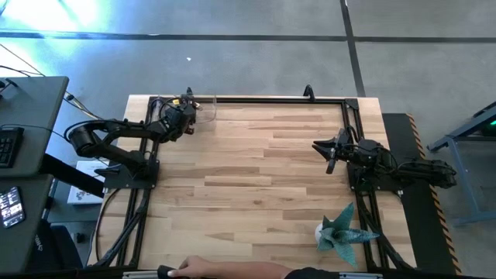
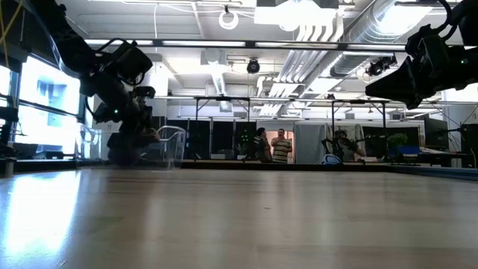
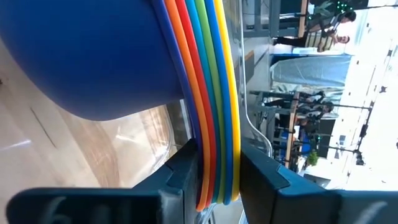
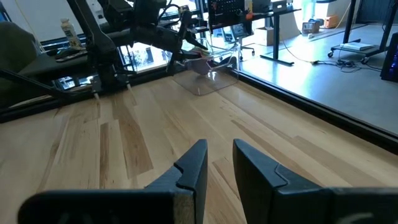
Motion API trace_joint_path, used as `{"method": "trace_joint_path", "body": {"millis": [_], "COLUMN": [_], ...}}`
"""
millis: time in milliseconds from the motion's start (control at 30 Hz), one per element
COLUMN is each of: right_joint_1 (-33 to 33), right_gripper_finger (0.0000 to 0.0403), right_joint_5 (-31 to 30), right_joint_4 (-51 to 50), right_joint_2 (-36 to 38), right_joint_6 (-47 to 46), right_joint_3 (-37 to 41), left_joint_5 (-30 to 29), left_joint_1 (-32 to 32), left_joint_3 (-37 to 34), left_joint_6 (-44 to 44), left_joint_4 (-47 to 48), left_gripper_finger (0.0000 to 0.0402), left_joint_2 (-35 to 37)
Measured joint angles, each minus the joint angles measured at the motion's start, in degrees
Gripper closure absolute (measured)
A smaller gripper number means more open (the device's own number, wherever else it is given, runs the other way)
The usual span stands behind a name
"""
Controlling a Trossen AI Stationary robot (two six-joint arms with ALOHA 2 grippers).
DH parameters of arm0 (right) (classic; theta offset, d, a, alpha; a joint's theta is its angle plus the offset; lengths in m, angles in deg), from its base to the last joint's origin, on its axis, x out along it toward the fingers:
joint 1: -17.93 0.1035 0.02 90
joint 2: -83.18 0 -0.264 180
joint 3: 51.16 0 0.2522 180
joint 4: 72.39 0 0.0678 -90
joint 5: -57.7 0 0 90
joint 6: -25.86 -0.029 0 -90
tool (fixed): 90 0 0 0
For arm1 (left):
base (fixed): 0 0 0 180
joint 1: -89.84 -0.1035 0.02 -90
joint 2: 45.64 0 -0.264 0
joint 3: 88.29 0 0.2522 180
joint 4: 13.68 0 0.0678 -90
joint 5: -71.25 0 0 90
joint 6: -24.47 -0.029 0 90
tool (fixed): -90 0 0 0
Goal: Nest measuring cups in basket
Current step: Put the stacked, colored measuring cups into the transparent bin
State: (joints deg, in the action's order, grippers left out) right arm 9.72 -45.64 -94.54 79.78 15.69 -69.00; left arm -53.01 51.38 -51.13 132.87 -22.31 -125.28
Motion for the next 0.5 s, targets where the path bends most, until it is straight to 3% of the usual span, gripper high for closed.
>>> {"method": "trace_joint_path", "body": {"millis": [233,500], "right_joint_1": [0.0,0.02], "right_gripper_finger": [0.0334,0.0334], "right_joint_5": [0.02,0.02], "right_joint_4": [0.0,0.0], "right_joint_2": [0.0,0.0], "right_joint_6": [-0.02,0.08], "right_joint_3": [0.0,0.0], "left_joint_5": [1.24,2.95], "left_joint_1": [-0.02,-0.04], "left_joint_3": [0.04,-0.07], "left_joint_6": [2.87,4.54], "left_joint_4": [1.86,2.68], "left_gripper_finger": [0.0297,0.0303], "left_joint_2": [0.02,0.33]}}
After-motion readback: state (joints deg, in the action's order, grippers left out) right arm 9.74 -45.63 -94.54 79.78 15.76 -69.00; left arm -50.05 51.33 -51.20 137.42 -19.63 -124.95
